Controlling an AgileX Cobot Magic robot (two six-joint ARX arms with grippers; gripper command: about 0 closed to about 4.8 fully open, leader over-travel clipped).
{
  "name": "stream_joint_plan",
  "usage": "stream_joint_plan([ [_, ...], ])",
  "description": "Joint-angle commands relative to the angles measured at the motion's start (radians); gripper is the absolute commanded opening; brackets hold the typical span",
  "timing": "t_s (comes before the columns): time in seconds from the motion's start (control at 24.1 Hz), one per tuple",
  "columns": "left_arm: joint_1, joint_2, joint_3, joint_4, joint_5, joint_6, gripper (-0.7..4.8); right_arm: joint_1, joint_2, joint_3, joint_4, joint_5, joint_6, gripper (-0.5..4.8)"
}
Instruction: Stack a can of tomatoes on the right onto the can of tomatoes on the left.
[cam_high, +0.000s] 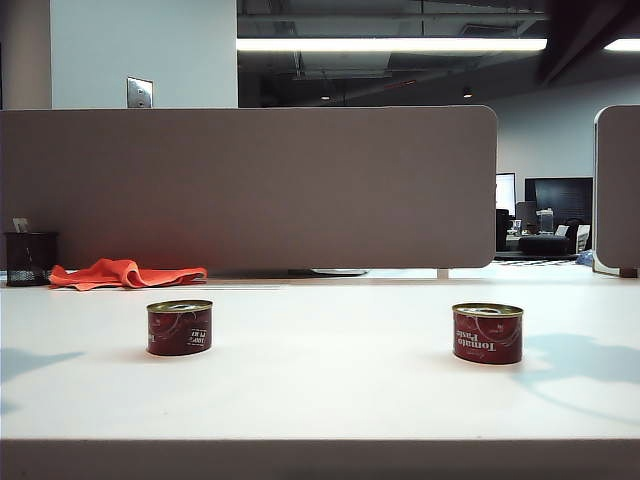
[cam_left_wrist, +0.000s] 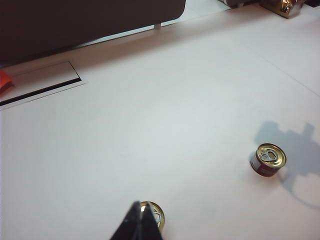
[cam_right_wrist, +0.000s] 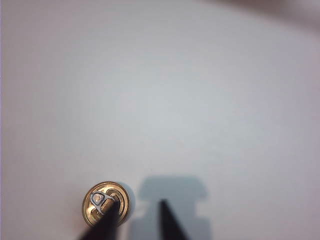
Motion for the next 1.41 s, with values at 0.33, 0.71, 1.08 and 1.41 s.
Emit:
stream_joint_plan([
  [0.33, -0.002, 0.018, 0.009, -0.032, 0.048, 0.003, -0.05, 0.001, 0.302, 0.055, -0.002, -0.193, 0.134, 4.79],
  [0.71, -0.002, 0.018, 0.009, -0.029, 0.062, 0.000, -0.05, 0.002, 0.407, 0.055, -0.010, -0.149, 0.186, 4.79],
  [1.08, -0.002, 0.017, 0.009, -0.017, 0.074, 0.000, -0.05, 0.002, 0.491, 0.055, -0.040, -0.143, 0.206, 4.79],
  [1.41, -0.002, 0.017, 0.008, -0.017, 0.071, 0.001, -0.05, 0.014, 0.529, 0.055, -0.055, -0.170, 0.220, 4.79],
])
